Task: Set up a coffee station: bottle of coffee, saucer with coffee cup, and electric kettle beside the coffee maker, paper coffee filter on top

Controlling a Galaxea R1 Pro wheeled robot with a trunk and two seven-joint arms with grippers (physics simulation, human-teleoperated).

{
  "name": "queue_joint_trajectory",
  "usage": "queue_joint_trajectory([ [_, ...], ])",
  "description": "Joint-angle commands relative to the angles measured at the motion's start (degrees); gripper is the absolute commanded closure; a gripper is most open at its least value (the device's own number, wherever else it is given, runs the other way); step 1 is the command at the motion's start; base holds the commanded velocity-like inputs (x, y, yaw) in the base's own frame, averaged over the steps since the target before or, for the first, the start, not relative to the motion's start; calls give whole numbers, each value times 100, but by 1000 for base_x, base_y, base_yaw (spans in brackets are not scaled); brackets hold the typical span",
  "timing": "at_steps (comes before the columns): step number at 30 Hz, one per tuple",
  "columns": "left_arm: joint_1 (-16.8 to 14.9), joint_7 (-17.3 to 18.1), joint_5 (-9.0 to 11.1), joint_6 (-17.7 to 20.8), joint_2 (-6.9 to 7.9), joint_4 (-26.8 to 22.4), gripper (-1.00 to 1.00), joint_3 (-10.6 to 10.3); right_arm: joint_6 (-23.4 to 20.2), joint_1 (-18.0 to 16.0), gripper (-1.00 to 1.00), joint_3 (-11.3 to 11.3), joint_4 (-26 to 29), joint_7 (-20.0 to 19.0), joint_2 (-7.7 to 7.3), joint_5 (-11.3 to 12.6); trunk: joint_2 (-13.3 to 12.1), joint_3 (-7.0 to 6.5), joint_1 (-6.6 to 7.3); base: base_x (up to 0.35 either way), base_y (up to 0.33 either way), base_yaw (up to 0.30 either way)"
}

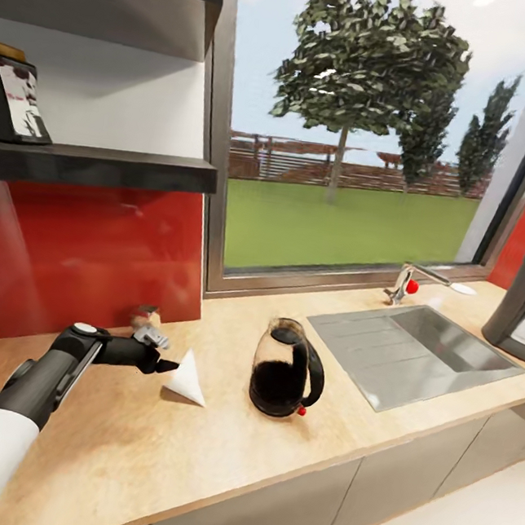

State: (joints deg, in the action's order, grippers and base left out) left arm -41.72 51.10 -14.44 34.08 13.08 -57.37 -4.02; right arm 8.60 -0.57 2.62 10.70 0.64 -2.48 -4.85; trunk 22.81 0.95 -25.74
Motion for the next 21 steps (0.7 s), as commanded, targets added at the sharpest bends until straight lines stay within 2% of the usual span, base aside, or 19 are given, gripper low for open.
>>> queue_joint_trajectory([
  [1,0,31,-38,12,-8,24,-100,-7,19,-5,-100,28,-6,7,2,-51,11,10,-4,69,0,-222],
  [6,4,27,-41,-22,-19,186,-100,-10,19,-5,-100,28,-6,7,9,-51,11,10,-4,28,0,-188],
  [7,5,30,-41,-28,-9,437,-100,-10,19,-5,-100,28,-6,7,13,-51,11,10,-4,5,0,-45],
  [12,6,39,-49,-124,18,786,-100,-11,19,-5,-100,20,-6,7,31,-51,11,10,-4,48,0,-13],
  [16,6,40,-50,-180,14,911,-100,-14,19,-5,-100,19,-6,7,36,-51,11,10,-4,248,0,-1],
  [21,29,40,-44,-193,-13,962,-100,-44,19,-5,-100,19,-6,7,37,-51,11,10,-4,38,0,0],
])
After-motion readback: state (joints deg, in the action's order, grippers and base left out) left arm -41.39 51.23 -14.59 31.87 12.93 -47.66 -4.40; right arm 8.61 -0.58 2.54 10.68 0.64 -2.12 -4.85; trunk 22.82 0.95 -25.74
